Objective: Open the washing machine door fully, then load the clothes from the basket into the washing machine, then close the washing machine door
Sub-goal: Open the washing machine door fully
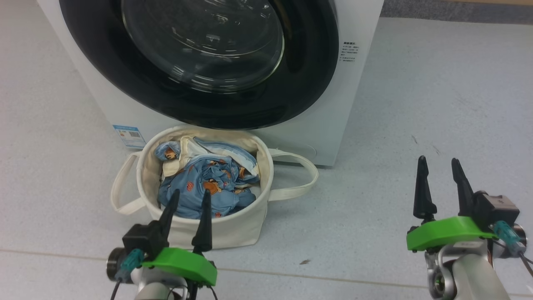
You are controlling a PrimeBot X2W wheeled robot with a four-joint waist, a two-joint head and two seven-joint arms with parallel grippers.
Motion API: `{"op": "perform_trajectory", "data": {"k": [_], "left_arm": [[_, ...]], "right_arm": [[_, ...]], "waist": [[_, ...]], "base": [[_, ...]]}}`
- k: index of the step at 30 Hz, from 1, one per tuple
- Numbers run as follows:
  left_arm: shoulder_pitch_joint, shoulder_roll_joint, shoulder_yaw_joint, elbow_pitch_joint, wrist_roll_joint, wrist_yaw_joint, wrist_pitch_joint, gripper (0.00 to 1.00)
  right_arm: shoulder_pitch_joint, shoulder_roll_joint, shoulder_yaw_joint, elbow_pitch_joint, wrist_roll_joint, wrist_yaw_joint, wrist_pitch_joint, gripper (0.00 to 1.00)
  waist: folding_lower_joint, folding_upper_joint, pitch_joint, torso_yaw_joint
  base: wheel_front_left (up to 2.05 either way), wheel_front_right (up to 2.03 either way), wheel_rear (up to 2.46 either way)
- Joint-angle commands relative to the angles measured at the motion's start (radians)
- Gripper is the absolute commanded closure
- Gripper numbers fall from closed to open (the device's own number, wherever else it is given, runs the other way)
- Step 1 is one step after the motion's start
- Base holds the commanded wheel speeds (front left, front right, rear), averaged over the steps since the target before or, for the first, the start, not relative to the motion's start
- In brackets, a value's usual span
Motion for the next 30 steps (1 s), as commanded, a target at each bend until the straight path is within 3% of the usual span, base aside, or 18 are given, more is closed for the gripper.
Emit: {"op": "perform_trajectory", "data": {"k": [1,4,5,10,14,21,30], "left_arm": [[-0.04,0.013,0.033,-0.029,-0.012,0.004,-0.009,0.0],[-0.044,0.013,0.034,-0.036,-0.011,0.015,-0.009,0.0],[-0.045,0.013,0.031,-0.036,-0.008,0.015,-0.009,0.0],[-0.049,0.013,0.008,-0.035,-0.012,0.017,-0.009,0.0],[-0.062,0.013,-0.01,-0.039,-0.019,0.025,-0.009,0.0],[-0.122,0.013,-0.038,-0.058,-0.025,0.046,-0.009,0.0],[-0.237,0.013,-0.078,-0.093,-0.013,0.074,-0.009,0.0]], "right_arm": [[-0.05,-0.003,0.02,-0.038,0.006,0.008,-0.012,0.0],[-0.048,-0.003,0.031,-0.032,0.014,0.008,-0.012,0.0],[-0.046,-0.003,0.045,-0.017,0.016,0.008,-0.012,1.0],[-0.079,-0.003,0.075,0.051,0.176,0.008,-0.012,1.0],[-0.15,-0.003,0.076,0.164,0.442,0.008,0.017,1.0],[-0.369,-0.033,-0.007,0.215,0.892,0.008,0.243,1.0],[-0.693,-0.089,-0.125,0.303,1.285,0.008,0.604,1.0]], "waist": [[0.0,0.0,0.002,-0.001],[0.0,0.0,0.006,-0.002],[0.0,0.0,0.007,-0.002],[0.0,0.0,0.023,-0.002],[0.0,0.0,0.052,0.003],[0.0,0.0,0.178,0.011],[0.0,0.0,0.407,0.025]], "base": [[0.0,0.0,0.0],[0.0,0.0,0.0],[0.0,0.0,0.0],[0.0,0.0,0.0],[0.0,0.0,0.0],[0.0,0.0,0.0],[0.0,0.0,0.0]]}}
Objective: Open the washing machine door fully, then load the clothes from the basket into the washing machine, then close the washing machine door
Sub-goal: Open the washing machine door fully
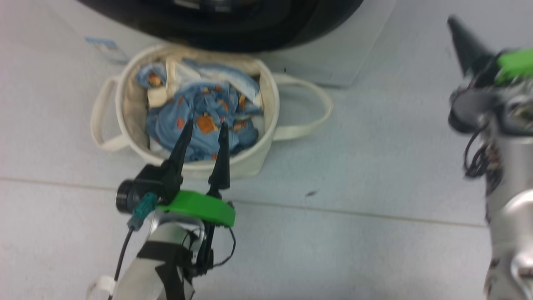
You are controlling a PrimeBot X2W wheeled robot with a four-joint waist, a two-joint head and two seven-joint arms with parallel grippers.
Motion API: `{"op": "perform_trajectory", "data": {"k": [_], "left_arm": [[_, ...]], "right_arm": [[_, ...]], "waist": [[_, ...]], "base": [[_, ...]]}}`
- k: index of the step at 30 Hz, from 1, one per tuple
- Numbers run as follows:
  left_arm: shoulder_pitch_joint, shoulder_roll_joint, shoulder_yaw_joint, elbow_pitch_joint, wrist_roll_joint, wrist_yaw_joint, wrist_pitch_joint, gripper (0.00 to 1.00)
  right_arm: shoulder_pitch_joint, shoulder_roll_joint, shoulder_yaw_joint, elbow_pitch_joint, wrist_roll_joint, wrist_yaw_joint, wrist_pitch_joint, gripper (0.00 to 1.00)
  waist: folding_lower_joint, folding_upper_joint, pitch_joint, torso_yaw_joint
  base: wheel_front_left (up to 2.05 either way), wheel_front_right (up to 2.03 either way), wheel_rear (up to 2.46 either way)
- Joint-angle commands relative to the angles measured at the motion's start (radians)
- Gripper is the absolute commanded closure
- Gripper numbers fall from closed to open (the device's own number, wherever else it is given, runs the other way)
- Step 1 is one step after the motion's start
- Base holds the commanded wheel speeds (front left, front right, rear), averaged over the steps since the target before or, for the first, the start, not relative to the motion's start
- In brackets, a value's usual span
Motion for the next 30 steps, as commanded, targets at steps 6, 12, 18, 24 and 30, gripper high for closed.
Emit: {"op": "perform_trajectory", "data": {"k": [6,12,18,24,30], "left_arm": [[-0.064,0.013,-0.012,-0.049,-0.01,0.022,-0.009,0.0],[-0.071,0.013,-0.034,-0.051,-0.021,0.031,-0.009,0.0],[-0.064,0.013,-0.052,-0.049,-0.029,0.033,-0.009,0.0],[-0.064,0.013,-0.068,-0.056,-0.044,0.037,-0.009,0.0],[-0.076,0.013,-0.061,-0.062,-0.039,0.039,-0.009,0.0]], "right_arm": [[-0.177,-0.031,-0.031,0.054,0.165,0.008,0.21,1.0],[-0.245,-0.03,-0.023,0.112,0.231,0.008,0.324,1.0],[-0.29,-0.008,-0.004,0.139,0.26,0.008,0.381,1.0],[-0.321,-0.001,-0.011,0.139,0.263,0.008,0.35,1.0],[-0.366,-0.001,-0.024,0.153,0.276,0.008,0.332,1.0]], "waist": [[-0.0004,0.0,0.161,0.034],[-0.0004,0.0,0.174,0.046],[-0.0004,0.0,0.166,0.057],[-0.0004,0.0,0.172,0.073],[-0.0004,0.0,0.195,0.083]], "base": [[0.0,0.0,0.0],[0.0,0.0,0.0],[0.0,0.0,0.0],[0.0,0.0,0.0],[0.0,0.0,0.0]]}}
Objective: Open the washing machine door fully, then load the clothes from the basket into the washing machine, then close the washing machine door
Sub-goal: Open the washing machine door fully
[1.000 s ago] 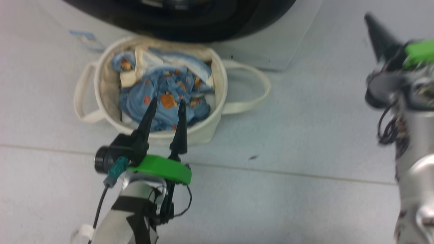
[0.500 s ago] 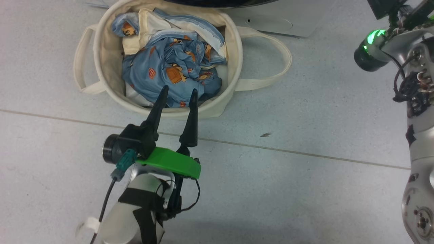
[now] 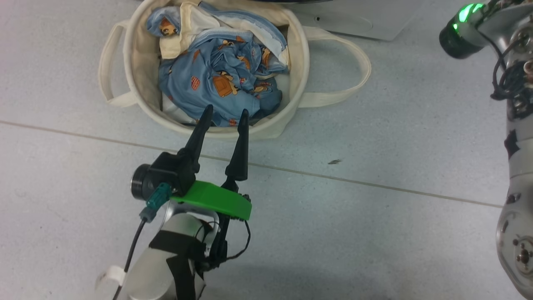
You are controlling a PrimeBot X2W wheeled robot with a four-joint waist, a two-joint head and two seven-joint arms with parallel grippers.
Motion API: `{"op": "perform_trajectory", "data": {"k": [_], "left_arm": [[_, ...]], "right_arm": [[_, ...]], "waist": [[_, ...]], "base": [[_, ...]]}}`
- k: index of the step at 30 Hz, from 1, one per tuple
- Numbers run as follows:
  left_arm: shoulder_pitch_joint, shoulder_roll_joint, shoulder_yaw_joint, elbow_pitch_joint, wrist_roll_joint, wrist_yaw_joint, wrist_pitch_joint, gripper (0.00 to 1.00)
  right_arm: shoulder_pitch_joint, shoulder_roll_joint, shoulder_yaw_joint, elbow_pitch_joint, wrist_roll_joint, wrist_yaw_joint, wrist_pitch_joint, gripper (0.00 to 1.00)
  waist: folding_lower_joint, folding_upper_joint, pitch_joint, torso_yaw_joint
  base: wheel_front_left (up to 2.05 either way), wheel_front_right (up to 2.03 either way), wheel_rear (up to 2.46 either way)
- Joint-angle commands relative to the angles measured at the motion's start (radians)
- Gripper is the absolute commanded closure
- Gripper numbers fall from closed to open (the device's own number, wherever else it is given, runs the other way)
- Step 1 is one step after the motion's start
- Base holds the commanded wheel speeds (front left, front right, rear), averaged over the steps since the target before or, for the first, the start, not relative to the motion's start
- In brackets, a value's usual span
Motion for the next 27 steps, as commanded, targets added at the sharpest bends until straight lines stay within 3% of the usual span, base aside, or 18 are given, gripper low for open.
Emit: {"op": "perform_trajectory", "data": {"k": [1,15,27], "left_arm": [[-0.016,0.014,0.026,-0.036,0.006,0.007,-0.009,0.0],[-0.055,0.014,0.012,-0.06,0.005,0.014,-0.009,0.0],[-0.026,0.014,0.021,-0.058,-0.007,0.012,-0.009,0.0]], "right_arm": [[-0.046,0.016,0.007,-0.025,0.007,0.008,-0.007,1.0],[-0.141,0.02,0.038,0.072,0.046,0.008,0.074,1.0],[-0.082,0.032,0.098,0.117,0.062,0.008,0.191,1.0]], "waist": [[0.0,0.0,0.012,0.004],[0.0,0.0,0.072,0.019],[0.0,0.0,0.009,0.034]], "base": [[0.0,0.0,0.0],[0.0,0.0,0.0],[0.0,0.0,0.0]]}}
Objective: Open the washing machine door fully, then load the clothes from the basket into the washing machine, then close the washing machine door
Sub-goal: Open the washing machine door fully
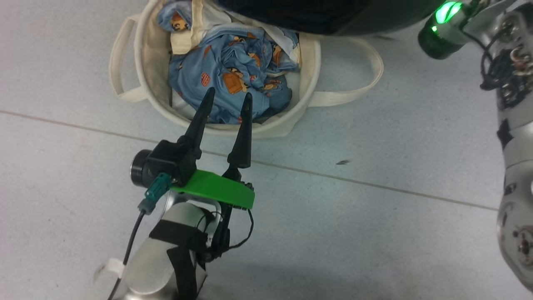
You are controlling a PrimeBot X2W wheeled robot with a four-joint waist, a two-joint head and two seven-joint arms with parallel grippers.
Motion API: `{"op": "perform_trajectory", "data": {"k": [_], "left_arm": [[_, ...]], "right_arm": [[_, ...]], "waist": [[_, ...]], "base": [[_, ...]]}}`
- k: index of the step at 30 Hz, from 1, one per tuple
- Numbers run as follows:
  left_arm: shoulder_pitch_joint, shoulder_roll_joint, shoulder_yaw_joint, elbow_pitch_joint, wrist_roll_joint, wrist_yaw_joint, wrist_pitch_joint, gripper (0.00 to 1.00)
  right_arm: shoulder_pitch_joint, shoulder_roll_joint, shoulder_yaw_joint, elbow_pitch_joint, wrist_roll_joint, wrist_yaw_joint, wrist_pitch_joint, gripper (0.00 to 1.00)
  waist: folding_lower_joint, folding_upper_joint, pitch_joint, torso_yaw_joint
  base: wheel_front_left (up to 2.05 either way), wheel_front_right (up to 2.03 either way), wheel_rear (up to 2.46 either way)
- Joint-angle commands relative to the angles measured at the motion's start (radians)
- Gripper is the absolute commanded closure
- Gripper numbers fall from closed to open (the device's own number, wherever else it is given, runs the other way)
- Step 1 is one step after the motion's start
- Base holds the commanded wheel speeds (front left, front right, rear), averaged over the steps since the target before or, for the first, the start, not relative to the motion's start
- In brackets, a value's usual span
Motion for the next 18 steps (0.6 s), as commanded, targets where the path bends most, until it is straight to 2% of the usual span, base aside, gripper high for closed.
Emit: {"op": "perform_trajectory", "data": {"k": [1,14,18], "left_arm": [[0.025,0.015,0.03,-0.028,-0.007,0.003,-0.009,0.0],[0.123,0.015,0.083,0.003,0.002,-0.034,-0.009,0.0],[0.164,0.015,0.089,0.019,-0.001,-0.043,-0.009,0.0]], "right_arm": [[0.029,0.031,0.012,-0.034,0.008,0.008,0.013,1.0],[0.296,0.093,0.06,-0.107,0.042,0.008,-0.005,1.0],[0.414,0.097,0.122,-0.173,0.09,0.008,-0.008,1.0]], "waist": [[0.0,-0.0001,-0.017,0.0],[0.0,-0.0001,-0.196,-0.023],[0.0,-0.0001,-0.26,-0.023]], "base": [[0.0,0.0,0.0],[0.0,0.0,0.0],[0.0,0.0,0.0]]}}
